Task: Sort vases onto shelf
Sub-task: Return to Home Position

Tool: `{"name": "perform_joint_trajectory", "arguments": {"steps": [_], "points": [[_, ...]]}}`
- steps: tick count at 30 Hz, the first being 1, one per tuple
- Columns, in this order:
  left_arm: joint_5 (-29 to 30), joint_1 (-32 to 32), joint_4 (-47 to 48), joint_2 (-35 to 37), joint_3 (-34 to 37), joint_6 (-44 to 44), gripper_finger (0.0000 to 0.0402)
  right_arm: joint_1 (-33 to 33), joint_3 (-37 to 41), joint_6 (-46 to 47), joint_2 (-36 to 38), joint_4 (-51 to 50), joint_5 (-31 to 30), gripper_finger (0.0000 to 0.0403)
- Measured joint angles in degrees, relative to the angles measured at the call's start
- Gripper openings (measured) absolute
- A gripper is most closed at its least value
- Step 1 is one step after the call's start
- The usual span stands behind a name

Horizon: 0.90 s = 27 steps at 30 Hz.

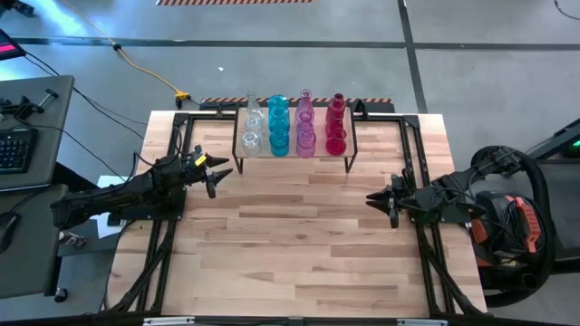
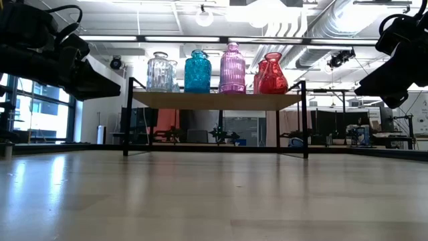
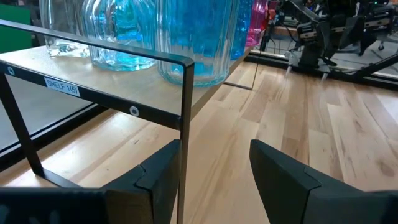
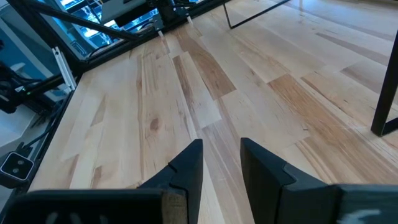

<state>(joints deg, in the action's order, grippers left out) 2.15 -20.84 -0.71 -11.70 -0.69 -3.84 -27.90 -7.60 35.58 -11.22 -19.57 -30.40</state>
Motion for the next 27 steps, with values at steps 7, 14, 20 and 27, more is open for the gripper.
{"name": "perform_joint_trajectory", "arguments": {"steps": [7, 14, 20, 27], "points": [[0.0, 0.0, -0.02, 0.13, 0.0, 0.0, 0.0179, 0.97, 0.0, -0.01, -1.02, -0.98, 0.05, 0.0089], [0.0, 0.0, 0.05, 0.84, -0.02, 0.0, 0.0179, 7.16, 0.0, 0.0, -5.37, -1.01, 0.03, 0.0089], [0.0, 0.0, -0.04, 1.27, -0.04, 0.0, 0.0179, 13.47, 0.0, -0.01, -7.9, -1.06, 0.01, 0.0089], [0.0, 0.0, -0.02, 1.27, -0.04, 0.0, 0.0179, 16.42, 0.0, 0.0, -6.64, -1.42, 0.0, 0.0089]]}}
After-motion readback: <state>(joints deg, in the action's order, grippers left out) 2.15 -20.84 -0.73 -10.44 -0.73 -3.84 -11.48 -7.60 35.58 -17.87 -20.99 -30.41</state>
